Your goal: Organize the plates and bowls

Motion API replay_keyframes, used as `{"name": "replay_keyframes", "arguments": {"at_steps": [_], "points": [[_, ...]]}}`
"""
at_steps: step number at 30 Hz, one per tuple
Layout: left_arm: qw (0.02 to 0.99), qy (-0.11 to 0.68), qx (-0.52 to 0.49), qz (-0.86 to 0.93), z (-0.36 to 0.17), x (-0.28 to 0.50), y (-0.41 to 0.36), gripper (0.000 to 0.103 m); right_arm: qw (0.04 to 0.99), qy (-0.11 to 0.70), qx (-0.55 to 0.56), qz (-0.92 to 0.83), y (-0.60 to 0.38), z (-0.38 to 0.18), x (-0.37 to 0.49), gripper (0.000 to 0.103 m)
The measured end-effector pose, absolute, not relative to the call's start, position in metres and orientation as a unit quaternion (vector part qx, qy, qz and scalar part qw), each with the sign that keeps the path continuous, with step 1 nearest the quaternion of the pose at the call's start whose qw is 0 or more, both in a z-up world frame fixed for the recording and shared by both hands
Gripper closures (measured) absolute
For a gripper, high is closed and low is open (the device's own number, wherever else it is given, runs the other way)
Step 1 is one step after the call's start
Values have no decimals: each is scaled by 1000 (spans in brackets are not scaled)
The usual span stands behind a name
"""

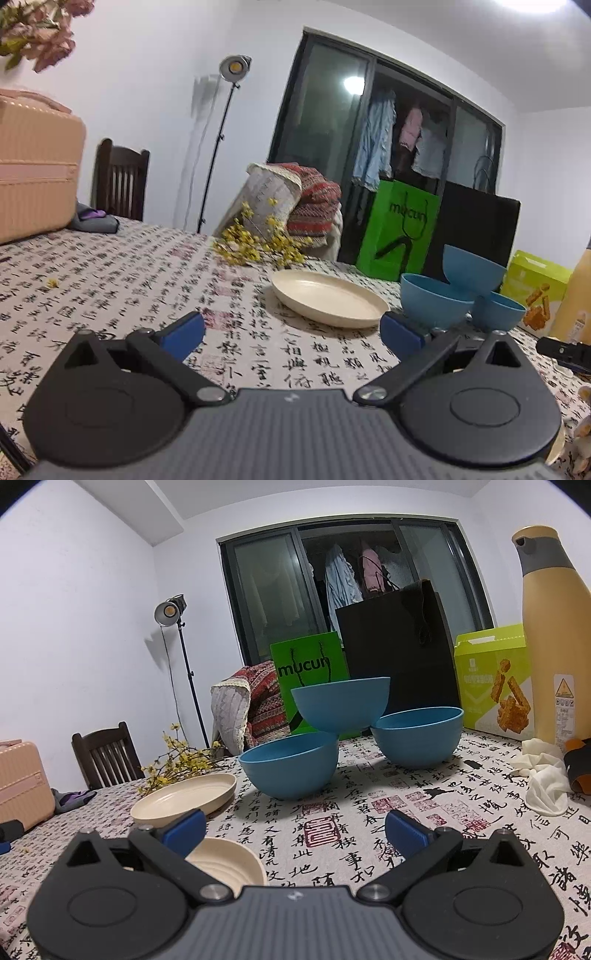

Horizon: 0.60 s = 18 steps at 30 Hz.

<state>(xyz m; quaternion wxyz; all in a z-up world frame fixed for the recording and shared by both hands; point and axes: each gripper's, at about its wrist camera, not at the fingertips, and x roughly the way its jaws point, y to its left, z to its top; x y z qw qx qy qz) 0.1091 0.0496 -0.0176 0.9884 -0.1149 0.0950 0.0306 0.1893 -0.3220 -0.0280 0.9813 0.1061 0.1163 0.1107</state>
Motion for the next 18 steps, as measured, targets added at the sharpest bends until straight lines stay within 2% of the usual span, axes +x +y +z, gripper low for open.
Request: {"name": "replay_keyframes", "arguments": {"at_steps": [3,18], "points": [[989,80,-119,33,-18,104,51,0,982,113,107,104,-321,-28,188,0],[985,110,-127,42,-19,114,55,0,986,88,105,92,-322,-27,182,0]]}}
